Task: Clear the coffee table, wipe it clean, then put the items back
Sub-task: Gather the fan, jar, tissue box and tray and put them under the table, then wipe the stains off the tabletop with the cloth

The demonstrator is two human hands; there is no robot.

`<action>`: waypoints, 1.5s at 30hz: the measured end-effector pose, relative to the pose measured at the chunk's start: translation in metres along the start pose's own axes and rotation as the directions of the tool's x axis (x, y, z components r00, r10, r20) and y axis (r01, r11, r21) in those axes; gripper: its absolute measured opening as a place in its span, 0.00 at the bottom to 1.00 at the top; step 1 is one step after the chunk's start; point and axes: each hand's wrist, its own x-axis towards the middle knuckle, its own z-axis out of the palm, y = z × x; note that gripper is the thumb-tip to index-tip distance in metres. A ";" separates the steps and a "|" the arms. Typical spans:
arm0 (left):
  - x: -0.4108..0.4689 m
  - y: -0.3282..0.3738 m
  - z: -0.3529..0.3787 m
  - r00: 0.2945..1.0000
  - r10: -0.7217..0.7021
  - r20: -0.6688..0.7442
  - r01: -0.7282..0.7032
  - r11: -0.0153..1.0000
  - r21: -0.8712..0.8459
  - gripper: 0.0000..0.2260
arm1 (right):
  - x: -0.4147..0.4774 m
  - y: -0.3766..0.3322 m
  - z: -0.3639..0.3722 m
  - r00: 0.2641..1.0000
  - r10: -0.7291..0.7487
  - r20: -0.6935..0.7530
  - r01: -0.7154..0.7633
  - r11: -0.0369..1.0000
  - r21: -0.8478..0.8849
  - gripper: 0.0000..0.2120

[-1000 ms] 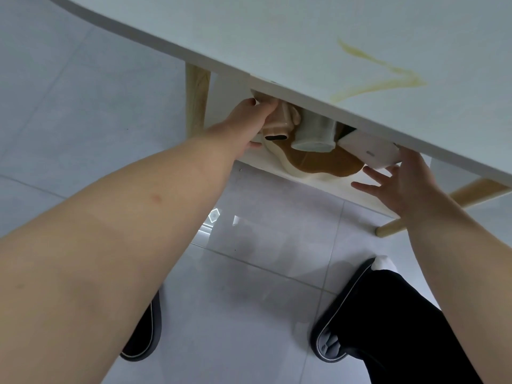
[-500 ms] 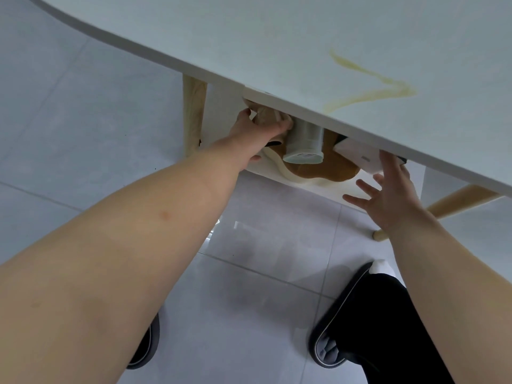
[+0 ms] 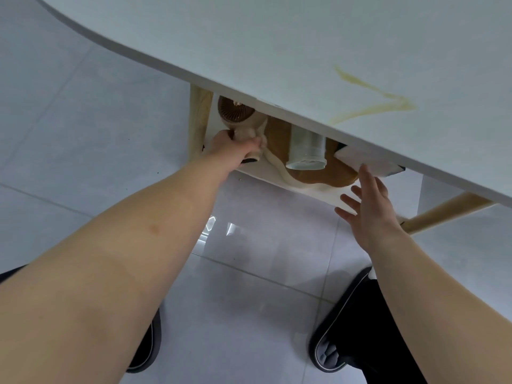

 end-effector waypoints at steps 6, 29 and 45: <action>0.006 -0.015 -0.005 0.996 0.060 -0.073 -0.039 0.967 0.250 0.26 | 0.002 0.005 0.005 0.998 0.036 0.055 -0.036 0.999 0.004 0.30; -0.009 -0.010 -0.011 0.965 0.249 -0.087 -0.210 0.925 0.317 0.27 | -0.001 -0.003 0.036 0.991 -0.084 0.104 0.094 0.991 -0.093 0.14; -0.096 -0.005 -0.006 0.894 0.437 -0.100 -0.351 0.822 0.449 0.11 | -0.046 -0.019 0.023 0.993 -0.104 0.046 0.112 0.970 -0.217 0.04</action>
